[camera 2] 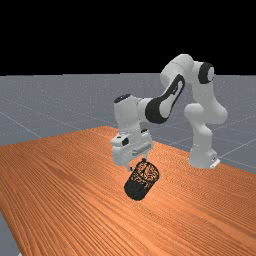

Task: Rotate the holder till the hole upward

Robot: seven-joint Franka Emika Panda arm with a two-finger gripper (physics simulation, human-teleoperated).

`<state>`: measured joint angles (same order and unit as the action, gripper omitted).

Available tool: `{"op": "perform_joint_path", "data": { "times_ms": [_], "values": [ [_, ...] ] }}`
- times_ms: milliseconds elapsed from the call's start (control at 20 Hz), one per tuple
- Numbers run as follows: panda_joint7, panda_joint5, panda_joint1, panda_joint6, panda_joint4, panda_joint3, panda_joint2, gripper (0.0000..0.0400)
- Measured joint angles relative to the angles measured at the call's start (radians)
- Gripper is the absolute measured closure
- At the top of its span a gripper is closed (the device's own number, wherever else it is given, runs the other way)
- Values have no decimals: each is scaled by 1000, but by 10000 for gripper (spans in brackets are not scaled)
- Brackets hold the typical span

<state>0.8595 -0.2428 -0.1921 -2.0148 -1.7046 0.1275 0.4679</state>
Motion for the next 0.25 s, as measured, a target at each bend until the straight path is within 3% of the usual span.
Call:
{"op": "perform_joint_path", "data": {
  "times_ms": [100, 200, 250],
  "values": [
    [-7, -4, -4, -32, -20, -2, 6, 11],
    [-50, -11, -30, -150, -100, -1, -32, 4],
    [-52, 33, -46, -140, -89, 6, -27, 3]
  ]
}}
